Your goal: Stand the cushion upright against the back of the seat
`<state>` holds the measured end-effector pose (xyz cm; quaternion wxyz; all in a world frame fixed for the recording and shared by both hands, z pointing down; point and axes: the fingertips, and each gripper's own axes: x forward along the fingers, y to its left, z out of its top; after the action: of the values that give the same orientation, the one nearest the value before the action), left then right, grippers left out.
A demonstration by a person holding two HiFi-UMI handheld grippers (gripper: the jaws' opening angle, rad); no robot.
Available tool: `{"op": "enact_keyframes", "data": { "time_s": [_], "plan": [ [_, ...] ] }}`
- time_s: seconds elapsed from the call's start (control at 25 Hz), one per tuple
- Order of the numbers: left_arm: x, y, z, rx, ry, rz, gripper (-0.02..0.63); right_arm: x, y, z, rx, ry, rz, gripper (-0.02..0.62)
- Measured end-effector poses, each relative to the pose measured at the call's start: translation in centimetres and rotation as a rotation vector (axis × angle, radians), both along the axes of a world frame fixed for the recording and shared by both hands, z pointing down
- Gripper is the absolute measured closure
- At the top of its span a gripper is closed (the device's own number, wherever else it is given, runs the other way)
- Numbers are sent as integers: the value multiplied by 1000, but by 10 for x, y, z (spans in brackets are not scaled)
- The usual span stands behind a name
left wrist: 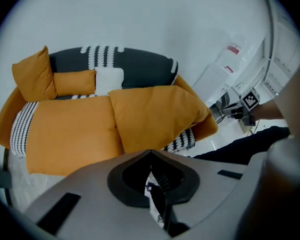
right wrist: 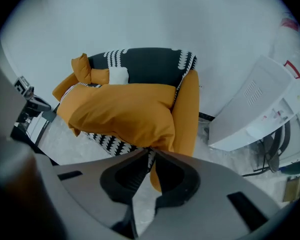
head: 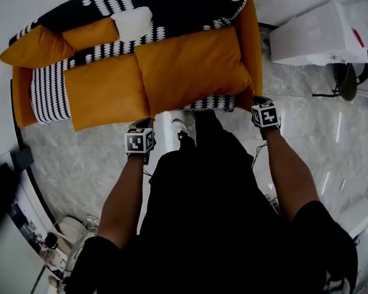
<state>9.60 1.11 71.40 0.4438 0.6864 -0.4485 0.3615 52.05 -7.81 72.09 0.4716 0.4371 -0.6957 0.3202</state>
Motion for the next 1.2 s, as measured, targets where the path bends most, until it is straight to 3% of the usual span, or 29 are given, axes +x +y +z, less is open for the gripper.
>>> {"op": "enact_keyframes", "data": {
  "time_s": [0.2, 0.52, 0.64, 0.88, 1.08, 1.2],
  "plan": [
    [1, 5, 34, -90, -13, -19, 591, 7, -3, 26, -52, 34, -28, 548],
    [-13, 14, 82, -178, -83, 23, 586, 17, -20, 49, -70, 65, -22, 470],
    [-18, 18, 102, -196, -100, 41, 464, 21, -27, 52, -59, 82, -27, 458],
    [-25, 23, 122, -261, -130, 44, 454, 25, -34, 54, -58, 91, -37, 433],
    [-19, 15, 137, -276, -134, 97, 449, 20, -40, 60, -73, 92, -67, 422],
    [-21, 7, 138, -275, -164, 86, 449, 23, -42, 62, -79, 108, -80, 420]
  ]
}}
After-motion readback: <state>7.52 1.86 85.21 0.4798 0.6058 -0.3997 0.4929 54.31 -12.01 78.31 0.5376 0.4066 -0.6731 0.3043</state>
